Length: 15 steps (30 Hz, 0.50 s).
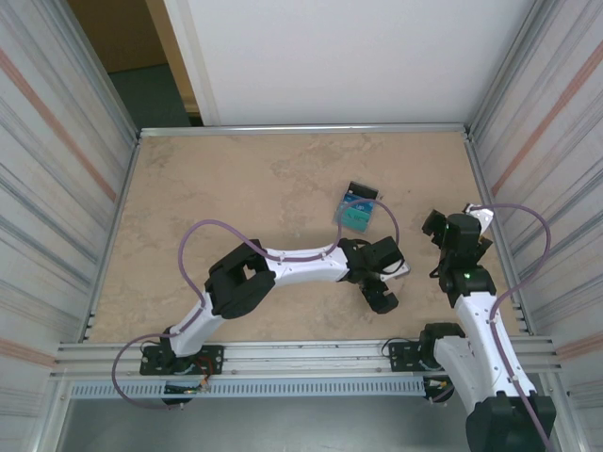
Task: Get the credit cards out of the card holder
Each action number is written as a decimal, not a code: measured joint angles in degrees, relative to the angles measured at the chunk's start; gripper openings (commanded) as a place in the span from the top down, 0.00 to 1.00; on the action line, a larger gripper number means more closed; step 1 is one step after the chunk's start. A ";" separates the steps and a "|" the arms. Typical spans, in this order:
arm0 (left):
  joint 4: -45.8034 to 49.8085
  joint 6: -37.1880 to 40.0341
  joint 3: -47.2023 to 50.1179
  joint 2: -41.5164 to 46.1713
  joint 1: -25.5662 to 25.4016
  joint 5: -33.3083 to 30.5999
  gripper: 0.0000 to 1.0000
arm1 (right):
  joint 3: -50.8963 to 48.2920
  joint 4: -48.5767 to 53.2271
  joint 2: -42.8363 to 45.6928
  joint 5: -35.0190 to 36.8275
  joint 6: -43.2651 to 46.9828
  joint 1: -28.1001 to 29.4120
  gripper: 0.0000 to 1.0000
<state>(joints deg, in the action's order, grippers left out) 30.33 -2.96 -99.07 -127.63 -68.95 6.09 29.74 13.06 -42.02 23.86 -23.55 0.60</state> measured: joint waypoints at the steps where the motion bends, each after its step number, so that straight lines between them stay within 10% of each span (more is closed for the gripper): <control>1: 0.50 -0.28 -0.46 -0.04 0.20 0.35 0.01 | -0.02 0.00 -0.20 -0.04 -0.02 0.00 0.01; 15: 8.92 -3.28 -9.38 -5.03 1.33 1.79 0.01 | -0.26 -1.09 -2.38 -1.36 -0.02 -0.74 0.01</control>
<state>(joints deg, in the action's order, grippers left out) 39.24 -6.24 -108.44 -132.66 -67.61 7.88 29.47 11.97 -44.40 22.50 -23.57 -0.14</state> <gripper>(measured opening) 0.988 0.986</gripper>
